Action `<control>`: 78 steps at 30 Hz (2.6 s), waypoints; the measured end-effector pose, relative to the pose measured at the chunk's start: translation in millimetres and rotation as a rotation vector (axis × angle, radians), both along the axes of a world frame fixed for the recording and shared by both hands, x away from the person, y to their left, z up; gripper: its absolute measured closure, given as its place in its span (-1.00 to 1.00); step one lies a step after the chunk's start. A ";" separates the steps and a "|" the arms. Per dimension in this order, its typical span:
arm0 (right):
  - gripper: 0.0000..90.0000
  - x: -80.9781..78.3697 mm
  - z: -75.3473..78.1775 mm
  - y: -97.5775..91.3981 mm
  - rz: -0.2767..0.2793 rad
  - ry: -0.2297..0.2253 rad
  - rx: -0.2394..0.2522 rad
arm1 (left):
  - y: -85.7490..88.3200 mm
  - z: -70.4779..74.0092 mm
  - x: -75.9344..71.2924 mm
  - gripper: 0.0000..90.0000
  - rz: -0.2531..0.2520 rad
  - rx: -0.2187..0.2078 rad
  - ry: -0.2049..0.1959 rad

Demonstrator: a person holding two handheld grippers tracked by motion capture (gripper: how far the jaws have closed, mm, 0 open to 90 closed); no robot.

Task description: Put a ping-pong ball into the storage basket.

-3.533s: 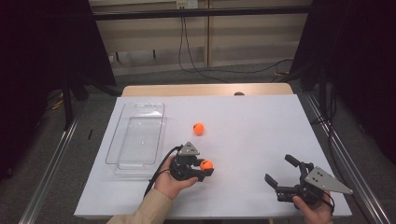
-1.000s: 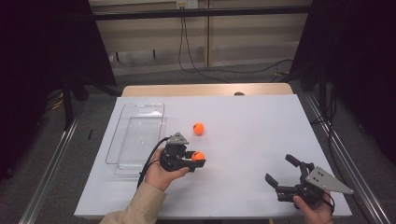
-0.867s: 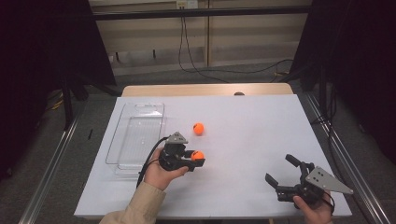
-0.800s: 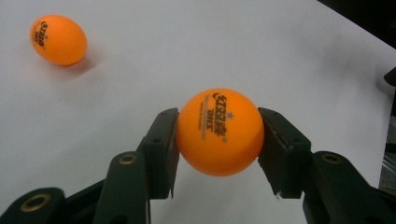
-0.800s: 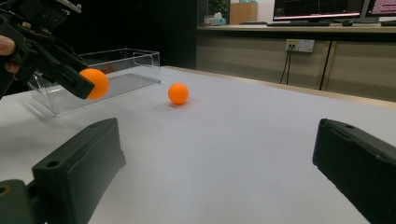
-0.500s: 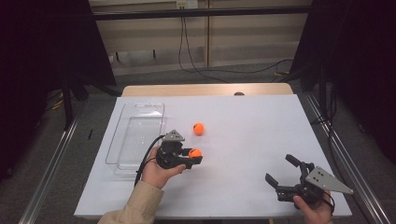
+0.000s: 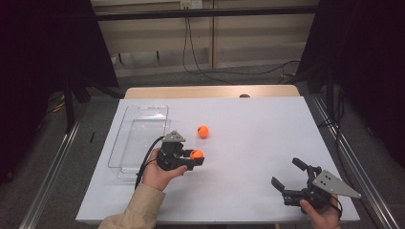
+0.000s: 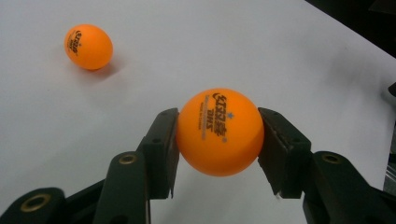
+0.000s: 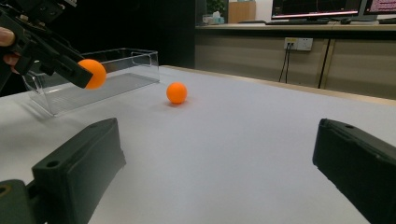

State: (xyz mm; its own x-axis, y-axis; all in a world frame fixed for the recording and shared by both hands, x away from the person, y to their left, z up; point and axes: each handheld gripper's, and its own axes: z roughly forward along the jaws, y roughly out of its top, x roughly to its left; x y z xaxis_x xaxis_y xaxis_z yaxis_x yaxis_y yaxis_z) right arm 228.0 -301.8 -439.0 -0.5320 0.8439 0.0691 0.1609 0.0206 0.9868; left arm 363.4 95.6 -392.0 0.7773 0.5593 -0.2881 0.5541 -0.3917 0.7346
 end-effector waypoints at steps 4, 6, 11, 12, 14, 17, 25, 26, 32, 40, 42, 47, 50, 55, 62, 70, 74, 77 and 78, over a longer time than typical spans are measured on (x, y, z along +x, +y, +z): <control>-0.99 0.4 -0.2 0.0 -0.001 0.000 -0.002 | 2.2 2.1 0.8 0.13 0.006 -0.001 -0.001; -0.99 0.2 -0.1 0.2 -0.001 0.001 -0.002 | 3.2 2.3 1.4 0.13 0.007 -0.002 -0.003; -0.99 0.2 0.2 0.2 -0.002 0.001 -0.003 | 4.6 3.3 2.0 0.13 0.016 -0.002 -0.002; -0.99 0.2 0.1 0.2 -0.001 0.001 -0.005 | 5.0 3.5 2.2 0.13 0.017 -0.003 -0.001; -0.99 0.2 0.1 0.3 -0.002 0.000 -0.007 | 6.0 4.3 2.8 0.13 0.018 -0.003 -0.001; -0.99 0.2 0.2 0.3 -0.002 0.000 -0.007 | 7.6 5.2 3.6 0.13 0.022 -0.008 -0.001; -0.99 0.2 0.1 0.3 -0.001 0.000 -0.004 | 12.3 8.3 5.7 0.13 0.037 -0.017 -0.002; -0.99 0.3 0.0 0.3 0.000 0.000 -0.004 | 13.2 8.8 6.1 0.13 0.035 -0.015 0.000; -0.99 0.3 0.0 0.3 0.001 0.000 -0.003 | 15.4 9.9 7.2 0.13 0.042 -0.020 0.001; -0.98 0.2 0.1 0.2 0.001 0.000 0.000 | 16.6 11.2 8.2 0.13 0.048 -0.021 0.004; -0.98 0.2 0.2 0.2 0.002 0.000 0.001 | 17.2 11.5 8.6 0.13 0.051 -0.018 0.000; -0.98 0.1 0.1 -0.1 0.001 -0.001 0.000 | 19.7 13.6 9.8 0.13 0.060 -0.018 0.001; -0.98 0.1 0.2 0.0 0.001 -0.001 0.000 | 21.5 14.6 10.5 0.13 0.060 -0.022 -0.001; -0.98 0.0 0.3 0.2 0.003 -0.002 0.003 | 23.8 16.1 11.5 0.13 0.070 -0.023 -0.001; -0.98 0.0 0.2 0.1 0.003 -0.001 0.004 | 26.7 17.5 12.7 0.13 0.080 -0.025 -0.002; -0.98 -0.1 0.3 0.3 0.004 -0.002 0.004 | 29.6 18.8 13.8 0.13 0.086 -0.024 0.000; -0.98 -0.1 0.3 0.3 0.004 -0.001 0.004 | 30.9 19.1 14.5 0.13 0.088 -0.024 0.003; -0.98 0.0 0.3 0.3 0.004 -0.002 0.005 | 32.0 20.0 14.7 0.13 0.091 -0.020 0.001; -0.98 0.0 0.3 0.2 0.005 -0.002 0.005 | 32.4 20.5 14.7 0.13 0.094 -0.019 0.001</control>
